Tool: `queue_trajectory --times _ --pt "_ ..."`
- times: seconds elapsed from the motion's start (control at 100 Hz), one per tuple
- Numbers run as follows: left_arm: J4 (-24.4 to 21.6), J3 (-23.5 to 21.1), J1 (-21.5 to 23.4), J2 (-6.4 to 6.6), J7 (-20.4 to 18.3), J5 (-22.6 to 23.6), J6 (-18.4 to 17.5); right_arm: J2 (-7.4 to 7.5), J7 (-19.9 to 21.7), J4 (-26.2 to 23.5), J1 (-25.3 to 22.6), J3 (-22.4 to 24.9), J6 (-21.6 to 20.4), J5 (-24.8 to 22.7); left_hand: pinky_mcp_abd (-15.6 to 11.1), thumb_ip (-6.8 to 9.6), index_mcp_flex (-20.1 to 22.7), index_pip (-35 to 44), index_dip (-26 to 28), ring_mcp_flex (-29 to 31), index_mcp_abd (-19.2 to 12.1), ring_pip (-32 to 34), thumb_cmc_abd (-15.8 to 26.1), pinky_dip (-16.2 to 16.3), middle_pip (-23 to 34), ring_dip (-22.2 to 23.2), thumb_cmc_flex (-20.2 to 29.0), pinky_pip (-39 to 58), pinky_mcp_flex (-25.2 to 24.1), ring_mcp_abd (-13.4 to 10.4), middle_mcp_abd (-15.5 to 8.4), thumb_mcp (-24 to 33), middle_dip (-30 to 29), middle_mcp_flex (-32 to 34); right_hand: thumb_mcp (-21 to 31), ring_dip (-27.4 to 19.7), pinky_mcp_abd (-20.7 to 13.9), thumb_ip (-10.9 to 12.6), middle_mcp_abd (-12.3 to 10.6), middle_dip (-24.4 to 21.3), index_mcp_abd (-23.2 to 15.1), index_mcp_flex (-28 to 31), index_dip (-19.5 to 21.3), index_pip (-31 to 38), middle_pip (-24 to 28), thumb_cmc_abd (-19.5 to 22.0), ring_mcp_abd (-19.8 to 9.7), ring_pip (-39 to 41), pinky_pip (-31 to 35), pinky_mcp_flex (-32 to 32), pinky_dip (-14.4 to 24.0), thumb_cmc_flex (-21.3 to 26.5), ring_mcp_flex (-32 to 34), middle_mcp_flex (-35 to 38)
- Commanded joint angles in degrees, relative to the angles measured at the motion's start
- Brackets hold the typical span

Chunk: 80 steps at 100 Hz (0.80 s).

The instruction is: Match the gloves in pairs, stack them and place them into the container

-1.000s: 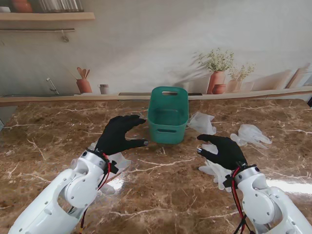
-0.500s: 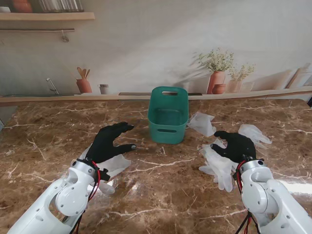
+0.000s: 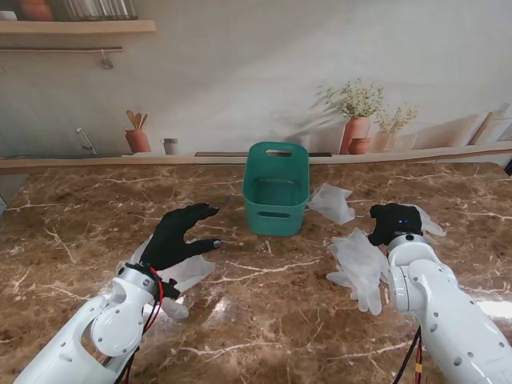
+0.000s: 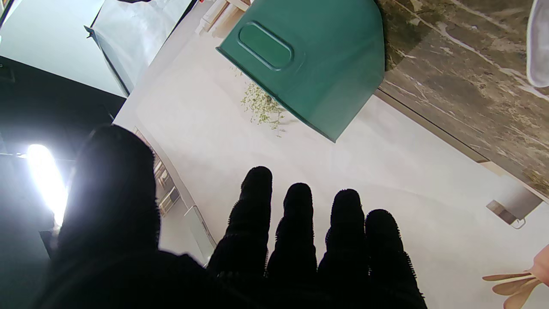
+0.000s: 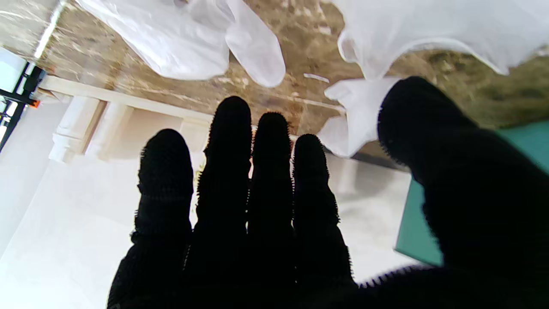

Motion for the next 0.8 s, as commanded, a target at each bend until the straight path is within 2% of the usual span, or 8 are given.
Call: queue_trajectory --times 0.0,0.1,0.27,0.44,0.66,0.7,0.74,0.79 --pt "0.3 0.1 0.0 -0.13 -0.2 -0.4 -0.1 -0.06 1.7 2.7 2.5 -2.0 1.7 0.2 -2.7 1.65 0.3 -0.9 -0.3 -1.7 0.1 -1.6 2.6 -0.7 -1.0 -0.8 1.6 0.3 -0.2 -3.1 -1.1 -2.0 -1.0 -1.9 2.3 4.8 0.3 -2.5 -2.5 8.3 0.7 1.4 0.6 0.3 8.0 -2.6 -1.5 7.1 2.4 -0.5 0.9 -0.4 0.8 1.0" --pt "0.4 0.0 0.0 -0.21 -0.1 -0.8 -0.4 0.08 1.8 6.9 6.2 -6.2 3.7 1.2 -2.7 1.65 0.5 -0.7 -0.2 -1.6 0.0 -1.5 2.6 -0.8 -0.9 -0.7 1.6 0.2 -0.2 -3.1 -1.1 -2.0 -0.9 -1.7 2.9 13.2 0.9 -3.2 -5.1 23.4 0.6 1.0 0.2 -0.1 17.6 -4.0 -3.4 18.9 2.1 -3.3 1.8 -2.8 -2.8 -0.3" --pt "0.6 -0.3 0.1 -0.10 -0.8 -1.2 0.2 -0.07 0.7 13.0 11.4 -12.9 6.6 5.5 -2.6 1.64 0.8 -0.5 -0.1 -1.6 -0.1 -1.5 2.8 -1.0 -0.9 -0.7 1.8 0.1 -0.2 -3.0 -1.0 -2.0 -0.9 -1.5 0.1 14.4 0.9 -3.2 -4.9 31.5 0.1 -0.6 0.1 -0.6 19.4 -0.3 -2.6 17.4 -4.7 -12.4 3.5 -7.1 -14.5 -8.9" --pt "0.4 -0.8 0.3 0.02 -1.2 -0.8 1.1 -0.19 0.3 17.5 15.5 -18.6 8.3 8.7 -2.5 1.60 1.4 -0.2 0.1 -1.7 0.1 -1.5 3.0 -1.2 -0.9 -0.7 2.1 -0.2 -0.3 -3.0 -0.7 -2.0 -0.9 -1.5 -1.6 13.1 -1.0 -2.0 -3.9 31.0 -0.7 -1.4 0.6 -1.2 16.7 1.2 -3.1 15.1 -14.0 -21.3 6.0 -5.2 -32.2 -20.6" --pt "0.4 -1.1 0.4 0.01 -1.0 -0.6 1.2 -0.71 -1.8 21.6 17.8 -22.1 7.8 13.1 -2.5 1.59 1.6 -0.1 0.3 -2.0 0.1 -1.7 3.2 -1.7 -1.1 -0.8 2.4 -1.3 -0.3 -3.0 -0.6 -2.0 -1.0 -1.8 3.5 12.5 -0.9 -1.9 -4.0 29.4 -5.5 9.7 5.0 6.7 16.8 -0.4 -3.0 16.2 -14.4 -21.1 8.2 -0.1 -32.0 -18.5" --pt "0.5 -1.1 0.4 0.01 -1.0 -0.6 1.3 -0.86 -2.9 22.2 17.9 -22.4 7.7 13.5 -2.5 1.60 1.7 0.0 0.3 -1.9 0.1 -1.7 3.3 -1.7 -1.1 -0.8 2.5 -1.4 -0.3 -2.9 -0.6 -1.9 -1.0 -1.7 3.8 12.5 -0.8 -9.2 -4.2 28.6 -8.9 10.9 -1.2 19.0 16.9 -2.2 -3.1 16.6 -14.0 -20.3 9.4 3.4 -30.9 -16.6" --pt "0.5 -1.1 0.4 0.03 -1.1 -0.5 1.3 -1.10 -5.1 23.1 17.9 -22.4 7.3 13.9 -2.6 1.59 1.7 -0.1 0.4 -1.9 0.1 -1.6 3.4 -1.7 -1.1 -0.8 2.6 -1.4 -0.2 -2.8 -0.6 -1.9 -1.0 -1.7 3.9 12.5 -0.9 -11.0 -4.6 28.2 -12.8 11.6 -6.5 30.4 17.0 -2.0 -3.3 17.0 -13.2 -19.5 9.8 5.6 -29.7 -14.6" --pt "0.4 -1.1 0.4 0.12 -1.4 -0.4 1.4 -1.45 -8.3 24.0 17.7 -22.0 6.3 14.4 -2.6 1.56 1.6 -0.1 0.4 -2.0 0.1 -1.7 3.5 -1.6 -1.1 -0.8 2.6 -1.3 -0.2 -2.9 -0.6 -2.0 -1.0 -1.8 5.2 12.5 -1.1 -10.8 -5.0 27.8 -15.5 15.3 -5.7 33.5 17.0 0.3 -3.7 17.3 -12.2 -18.7 10.2 5.8 -28.6 -12.8"
